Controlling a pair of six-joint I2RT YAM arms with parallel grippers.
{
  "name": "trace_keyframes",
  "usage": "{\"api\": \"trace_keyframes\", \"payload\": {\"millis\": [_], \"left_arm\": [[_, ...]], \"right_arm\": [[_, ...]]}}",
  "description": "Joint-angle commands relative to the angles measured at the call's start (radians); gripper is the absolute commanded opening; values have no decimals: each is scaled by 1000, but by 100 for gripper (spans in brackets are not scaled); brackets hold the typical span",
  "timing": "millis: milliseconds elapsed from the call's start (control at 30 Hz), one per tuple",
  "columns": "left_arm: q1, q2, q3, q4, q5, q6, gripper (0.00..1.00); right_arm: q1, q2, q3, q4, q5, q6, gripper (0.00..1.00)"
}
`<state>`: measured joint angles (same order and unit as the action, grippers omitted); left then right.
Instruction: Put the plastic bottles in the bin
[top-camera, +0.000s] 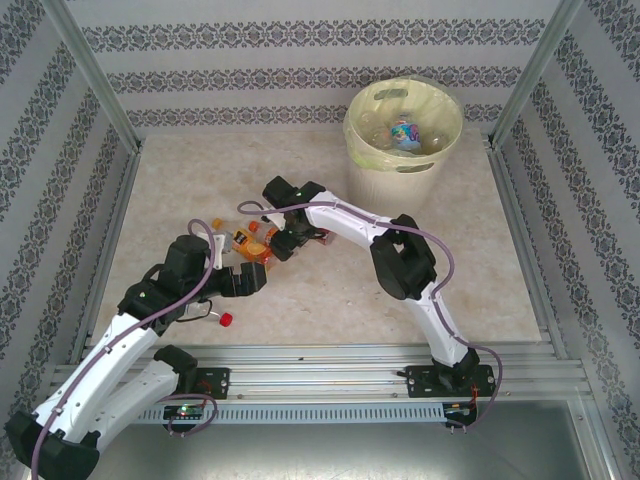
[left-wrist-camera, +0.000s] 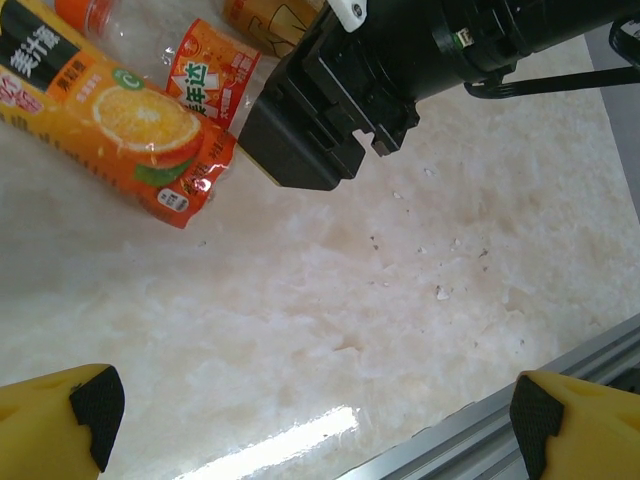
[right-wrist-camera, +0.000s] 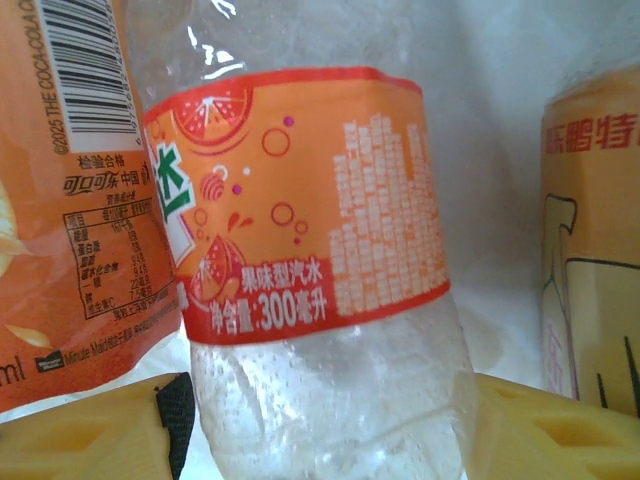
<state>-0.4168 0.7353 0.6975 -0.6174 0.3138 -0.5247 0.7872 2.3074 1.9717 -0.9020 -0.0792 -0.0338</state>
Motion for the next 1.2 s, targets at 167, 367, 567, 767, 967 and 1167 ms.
{"api": "trace_keyframes", "payload": {"millis": [167, 367, 567, 767, 967, 1167], "left_arm": [[7, -1, -15, 35, 20, -13, 100], [7, -5, -27, 49, 30, -17, 100], [6, -26, -29, 19, 12, -14, 100], [7, -23, -24, 7, -5, -24, 100], [7, -23, -31, 9, -18, -28, 100], [6, -16, -34, 21, -18, -43, 100]], "right_arm": [[-9, 38, 30, -6, -39, -1, 70], [-8, 55, 43, -13, -28, -6, 74], [-10, 83, 67, -17, -26, -9, 71], [-18, 87, 80, -15, -27, -10, 61], [-32, 43, 57, 16, -49, -5, 55], [-39, -44, -8, 64, -62, 13, 53]]}}
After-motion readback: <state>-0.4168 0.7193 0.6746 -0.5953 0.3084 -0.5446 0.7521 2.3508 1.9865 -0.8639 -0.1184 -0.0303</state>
